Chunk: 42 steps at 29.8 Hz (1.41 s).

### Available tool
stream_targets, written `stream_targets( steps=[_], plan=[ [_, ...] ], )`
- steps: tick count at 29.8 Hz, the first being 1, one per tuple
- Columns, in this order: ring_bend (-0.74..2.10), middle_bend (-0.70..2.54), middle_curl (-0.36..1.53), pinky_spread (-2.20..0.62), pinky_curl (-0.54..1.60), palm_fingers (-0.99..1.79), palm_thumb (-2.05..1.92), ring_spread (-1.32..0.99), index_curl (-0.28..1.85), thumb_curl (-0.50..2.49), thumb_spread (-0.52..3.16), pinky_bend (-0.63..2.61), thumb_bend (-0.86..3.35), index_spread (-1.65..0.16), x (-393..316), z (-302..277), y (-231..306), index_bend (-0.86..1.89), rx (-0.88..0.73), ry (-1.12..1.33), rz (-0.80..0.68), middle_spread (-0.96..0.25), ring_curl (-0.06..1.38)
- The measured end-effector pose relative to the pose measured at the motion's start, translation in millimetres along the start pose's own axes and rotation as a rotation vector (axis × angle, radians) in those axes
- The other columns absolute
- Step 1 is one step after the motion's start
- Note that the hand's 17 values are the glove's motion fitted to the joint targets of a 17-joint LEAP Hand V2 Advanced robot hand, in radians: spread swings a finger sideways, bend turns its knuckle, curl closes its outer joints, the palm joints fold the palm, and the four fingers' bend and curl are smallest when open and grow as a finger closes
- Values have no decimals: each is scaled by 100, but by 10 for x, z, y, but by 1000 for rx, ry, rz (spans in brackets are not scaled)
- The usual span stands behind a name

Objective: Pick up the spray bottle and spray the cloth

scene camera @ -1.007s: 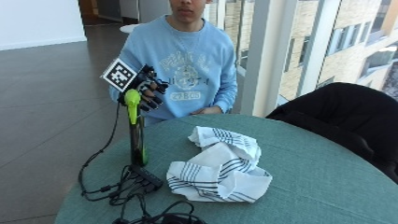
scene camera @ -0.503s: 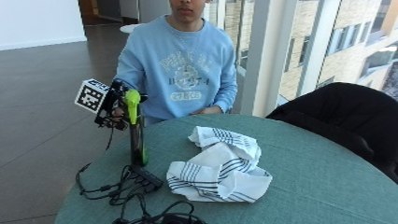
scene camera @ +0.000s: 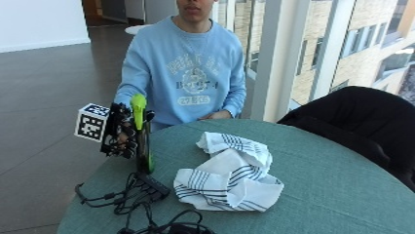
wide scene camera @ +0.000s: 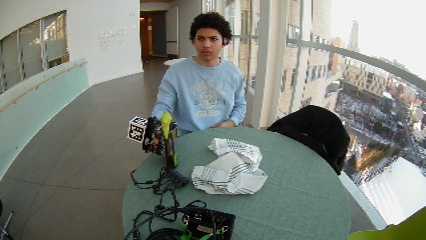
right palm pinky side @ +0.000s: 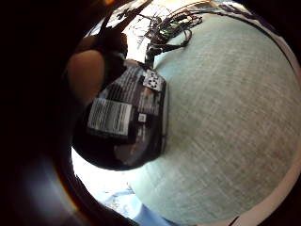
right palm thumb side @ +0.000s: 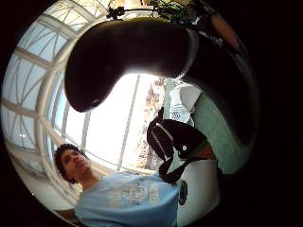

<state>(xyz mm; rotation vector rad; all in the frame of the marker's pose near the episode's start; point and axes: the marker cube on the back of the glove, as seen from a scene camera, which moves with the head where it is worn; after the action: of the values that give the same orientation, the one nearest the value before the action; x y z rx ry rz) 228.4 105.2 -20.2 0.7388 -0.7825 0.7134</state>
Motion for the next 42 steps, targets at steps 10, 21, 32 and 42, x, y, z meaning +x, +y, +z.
stream_targets(
  steps=[10, 21, 32, 42],
  plan=[
    [31, 26, 40, 21, 33, 80, 72, 0, 27, 31, 100, 23, 0, -33, 7, 98, -228, 18, 24, 12, -8, -7, 34],
    [29, 25, 41, 22, 32, 100, 94, 0, 34, 42, 94, 18, 5, -28, -77, 102, -300, 19, 56, 57, -1, -8, 34],
    [31, 25, 43, 20, 32, 113, 92, 0, 39, 46, 90, 18, -3, -25, -522, 213, -431, 18, -153, 150, -66, -10, 35],
    [35, 26, 44, 18, 33, 115, 93, -1, 40, 49, 88, 20, -2, -23, -961, 615, -683, 16, -433, 341, -44, -11, 36]
  ],
)
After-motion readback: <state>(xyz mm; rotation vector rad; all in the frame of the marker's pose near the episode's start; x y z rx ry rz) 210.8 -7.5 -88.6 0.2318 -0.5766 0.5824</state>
